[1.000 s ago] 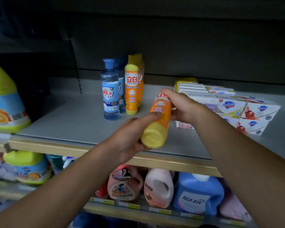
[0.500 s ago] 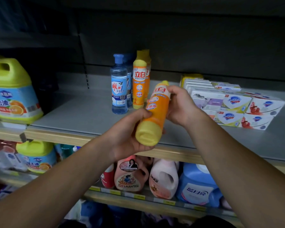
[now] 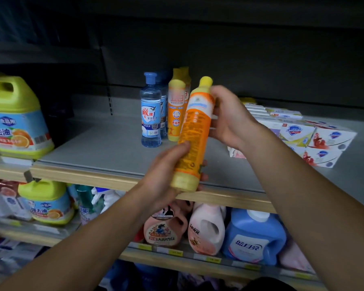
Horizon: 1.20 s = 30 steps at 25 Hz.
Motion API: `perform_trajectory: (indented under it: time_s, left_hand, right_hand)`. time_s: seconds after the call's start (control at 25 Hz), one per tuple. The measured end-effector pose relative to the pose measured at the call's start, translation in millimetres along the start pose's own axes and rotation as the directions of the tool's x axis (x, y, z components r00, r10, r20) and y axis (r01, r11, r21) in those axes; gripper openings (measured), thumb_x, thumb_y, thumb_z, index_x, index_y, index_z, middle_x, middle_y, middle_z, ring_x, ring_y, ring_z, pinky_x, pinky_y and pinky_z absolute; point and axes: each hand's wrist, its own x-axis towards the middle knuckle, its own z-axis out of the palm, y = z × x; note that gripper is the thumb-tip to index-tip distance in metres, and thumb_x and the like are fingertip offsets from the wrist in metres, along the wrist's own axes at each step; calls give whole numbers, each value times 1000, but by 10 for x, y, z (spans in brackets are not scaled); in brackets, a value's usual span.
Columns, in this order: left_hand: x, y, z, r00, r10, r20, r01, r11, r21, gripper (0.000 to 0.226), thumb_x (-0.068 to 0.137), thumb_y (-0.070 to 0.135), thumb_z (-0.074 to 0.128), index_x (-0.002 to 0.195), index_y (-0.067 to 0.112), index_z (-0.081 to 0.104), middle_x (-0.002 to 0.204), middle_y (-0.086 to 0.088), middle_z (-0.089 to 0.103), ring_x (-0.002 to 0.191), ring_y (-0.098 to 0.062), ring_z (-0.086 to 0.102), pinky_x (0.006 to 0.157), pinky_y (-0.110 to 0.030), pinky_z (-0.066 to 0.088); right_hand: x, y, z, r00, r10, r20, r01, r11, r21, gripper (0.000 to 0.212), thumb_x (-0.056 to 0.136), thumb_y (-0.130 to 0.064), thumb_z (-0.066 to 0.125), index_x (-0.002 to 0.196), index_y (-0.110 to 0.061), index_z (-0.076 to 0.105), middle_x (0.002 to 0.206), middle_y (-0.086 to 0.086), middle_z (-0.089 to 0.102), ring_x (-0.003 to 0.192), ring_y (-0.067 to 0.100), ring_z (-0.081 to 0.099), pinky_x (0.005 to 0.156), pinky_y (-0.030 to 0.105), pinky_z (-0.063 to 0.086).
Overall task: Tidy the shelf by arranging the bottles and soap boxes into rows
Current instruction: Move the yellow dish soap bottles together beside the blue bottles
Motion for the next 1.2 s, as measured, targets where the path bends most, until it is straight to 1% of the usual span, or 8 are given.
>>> perform_trajectory:
  time_s: [0.16, 0.28, 0.36, 0.48, 0.6, 0.8, 1.04, 1.2]
  left_hand:
    - [-75, 60, -35, 921, -228, 315, 318, 907, -276, 70, 80, 55, 53, 122, 1, 64, 104, -16, 70, 67, -25, 66, 58, -29, 56]
    - [-15, -5, 0, 982, -169, 80, 175, 982, -66, 62, 84, 56, 52, 124, 9, 61, 104, -13, 71, 78, -27, 69, 73, -40, 59]
    - [13, -38, 24, 982, 74, -173, -17, 951, 310, 43, 86, 55, 59, 119, 27, 61, 108, -5, 71, 92, -23, 70, 86, -49, 57]
    - [-59, -57, 130, 959, 208, -191, -82, 854, 514, 34, 87, 47, 65, 116, 31, 58, 110, -1, 70, 98, -24, 69, 88, -51, 56]
    - [-179, 69, 305, 992, -33, -122, 59, 975, 214, 48, 78, 38, 72, 116, 11, 61, 97, -12, 72, 83, -29, 71, 69, -44, 59]
    - [-219, 299, 413, 982, -177, -64, 177, 984, -8, 38, 72, 35, 73, 98, 9, 64, 83, -18, 70, 71, -30, 71, 55, -37, 60]
    - [-199, 280, 347, 981, -191, -48, 194, 978, 74, 46, 69, 32, 73, 108, 9, 62, 92, -17, 70, 77, -29, 70, 59, -39, 60]
    - [-65, 127, 156, 998, 0, -60, 27, 888, 458, 43, 79, 40, 71, 117, 24, 60, 107, -1, 73, 96, -20, 71, 79, -41, 59]
  right_hand:
    - [-19, 190, -67, 986, 90, 140, -115, 977, 180, 41, 96, -39, 51, 125, -10, 57, 101, 14, 65, 94, 27, 64, 92, 52, 52]
    - [-32, 129, -50, 1000, -23, -21, 22, 998, -56, 33, 90, -45, 64, 111, -20, 60, 88, 1, 74, 85, 20, 72, 69, 40, 61]
    - [0, 76, -39, 971, -205, -120, 145, 912, -383, 37, 82, -54, 69, 105, -28, 56, 89, -7, 71, 80, 12, 72, 58, 31, 59]
    - [74, 80, 16, 948, -295, -121, 157, 763, -628, 37, 77, -66, 65, 94, -35, 51, 91, -11, 66, 74, 9, 68, 58, 28, 57]
    - [144, 182, -7, 988, -53, -148, -40, 826, -562, 38, 80, -63, 62, 90, -27, 60, 77, -5, 73, 62, 12, 72, 51, 26, 56]
    - [169, 394, -132, 933, 349, -83, -351, 843, -408, 40, 85, -55, 59, 98, -18, 64, 88, 8, 73, 77, 20, 71, 71, 31, 58]
    - [198, 408, -153, 960, 242, -139, -278, 879, -387, 37, 83, -54, 63, 92, -19, 66, 69, 3, 73, 69, 19, 72, 70, 34, 60]
    - [140, 222, -75, 979, -111, -170, 51, 945, -322, 26, 84, -52, 65, 93, -28, 63, 74, -8, 74, 67, 9, 73, 58, 29, 57]
